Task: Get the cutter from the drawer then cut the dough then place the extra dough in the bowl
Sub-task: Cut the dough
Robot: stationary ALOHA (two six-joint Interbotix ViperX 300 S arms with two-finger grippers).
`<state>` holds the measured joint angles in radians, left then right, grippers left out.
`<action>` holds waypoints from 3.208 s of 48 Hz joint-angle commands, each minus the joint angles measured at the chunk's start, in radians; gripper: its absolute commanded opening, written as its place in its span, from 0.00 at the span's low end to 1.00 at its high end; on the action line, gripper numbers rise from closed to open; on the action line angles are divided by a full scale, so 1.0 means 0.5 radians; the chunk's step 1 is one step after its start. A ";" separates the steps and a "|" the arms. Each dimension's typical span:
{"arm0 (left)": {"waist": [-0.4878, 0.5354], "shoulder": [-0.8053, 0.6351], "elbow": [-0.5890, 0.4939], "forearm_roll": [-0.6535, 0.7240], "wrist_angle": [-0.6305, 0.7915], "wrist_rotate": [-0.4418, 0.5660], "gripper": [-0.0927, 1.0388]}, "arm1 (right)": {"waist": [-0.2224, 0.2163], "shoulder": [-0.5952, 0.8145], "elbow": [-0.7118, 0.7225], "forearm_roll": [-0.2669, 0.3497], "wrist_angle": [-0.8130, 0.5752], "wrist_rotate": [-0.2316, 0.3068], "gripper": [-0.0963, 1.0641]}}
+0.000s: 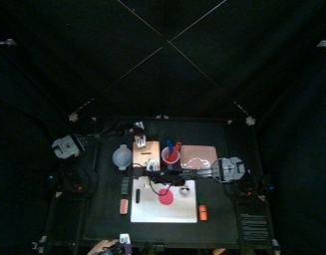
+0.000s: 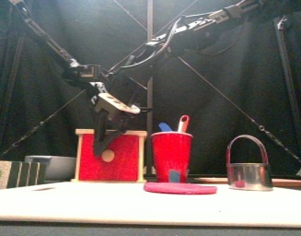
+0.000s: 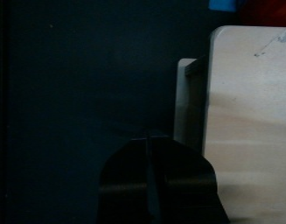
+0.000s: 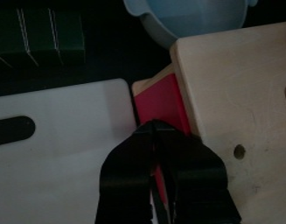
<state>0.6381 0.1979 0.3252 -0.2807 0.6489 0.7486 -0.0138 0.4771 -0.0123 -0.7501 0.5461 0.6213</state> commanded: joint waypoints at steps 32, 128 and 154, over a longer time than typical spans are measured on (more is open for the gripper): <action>0.061 -0.368 0.196 -0.187 -0.994 -0.012 0.40 | 0.316 -0.457 0.067 0.141 0.043 0.015 0.24; -1.632 -1.381 1.666 -1.095 -2.826 -0.252 0.39 | 0.497 -0.555 0.322 0.939 0.856 -0.006 0.52; -1.632 -1.555 1.782 -1.154 -2.826 -0.258 0.39 | 0.472 -0.466 0.387 0.988 0.684 0.000 0.52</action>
<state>-0.1795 -0.5783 1.2272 -0.8544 -0.7563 0.6197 0.2255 0.2623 0.1871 -0.2623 0.9004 0.6197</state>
